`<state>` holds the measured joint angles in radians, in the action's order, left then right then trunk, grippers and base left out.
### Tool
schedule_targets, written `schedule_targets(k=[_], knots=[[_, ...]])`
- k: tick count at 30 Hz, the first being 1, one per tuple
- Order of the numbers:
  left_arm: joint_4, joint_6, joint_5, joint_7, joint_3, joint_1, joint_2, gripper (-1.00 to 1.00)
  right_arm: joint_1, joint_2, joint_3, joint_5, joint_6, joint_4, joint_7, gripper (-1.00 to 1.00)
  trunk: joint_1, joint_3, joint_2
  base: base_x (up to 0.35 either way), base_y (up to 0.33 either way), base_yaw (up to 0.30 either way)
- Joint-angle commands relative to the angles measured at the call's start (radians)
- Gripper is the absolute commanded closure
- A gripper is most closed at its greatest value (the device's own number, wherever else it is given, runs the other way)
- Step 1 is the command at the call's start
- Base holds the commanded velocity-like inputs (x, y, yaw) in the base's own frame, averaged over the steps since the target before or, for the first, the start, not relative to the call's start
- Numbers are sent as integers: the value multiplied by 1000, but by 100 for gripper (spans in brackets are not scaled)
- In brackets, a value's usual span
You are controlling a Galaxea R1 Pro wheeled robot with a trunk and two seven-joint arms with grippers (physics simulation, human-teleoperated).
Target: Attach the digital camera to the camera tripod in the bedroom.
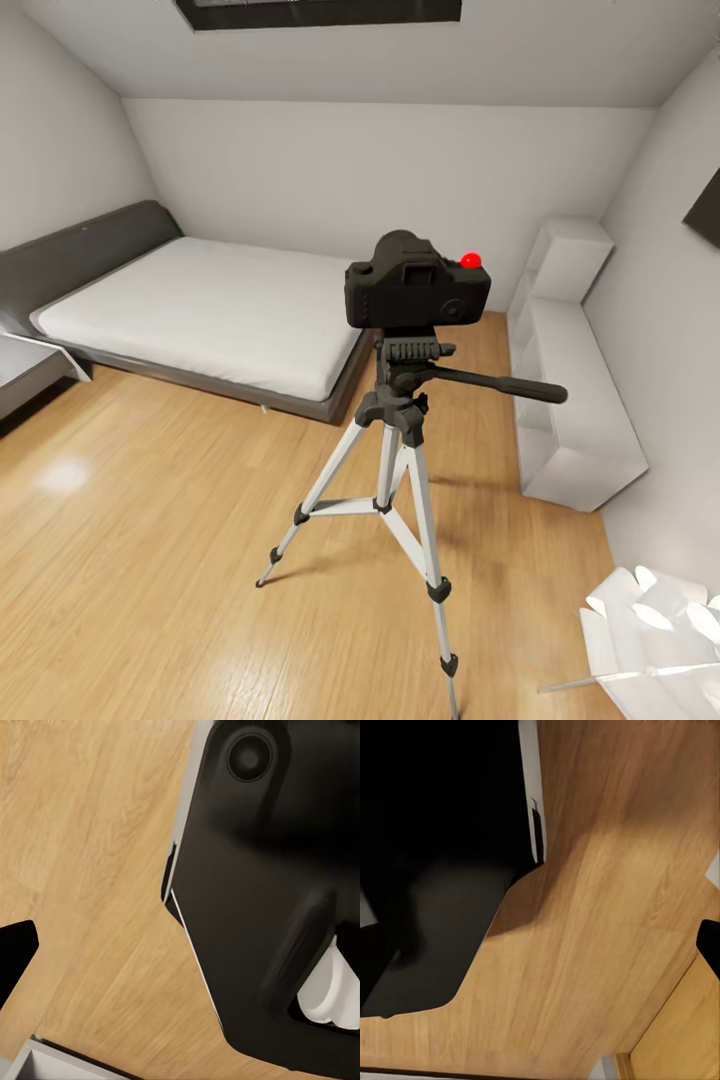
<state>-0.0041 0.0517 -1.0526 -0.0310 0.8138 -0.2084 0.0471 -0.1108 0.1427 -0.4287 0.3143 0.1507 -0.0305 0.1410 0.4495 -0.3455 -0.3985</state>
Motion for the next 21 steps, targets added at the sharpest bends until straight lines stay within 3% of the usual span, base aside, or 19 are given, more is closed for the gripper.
schedule_targets(k=[1,21], knots=[[0,2,-6,-4,8,0,0,-100,-1,1,-8,7,6,-3,2,-100,1,0,-2,0,0,0],[0,3,-6,-3,8,0,0,-100,-1,0,-8,6,6,-3,-1,-100,1,32,-2,0,0,0]])
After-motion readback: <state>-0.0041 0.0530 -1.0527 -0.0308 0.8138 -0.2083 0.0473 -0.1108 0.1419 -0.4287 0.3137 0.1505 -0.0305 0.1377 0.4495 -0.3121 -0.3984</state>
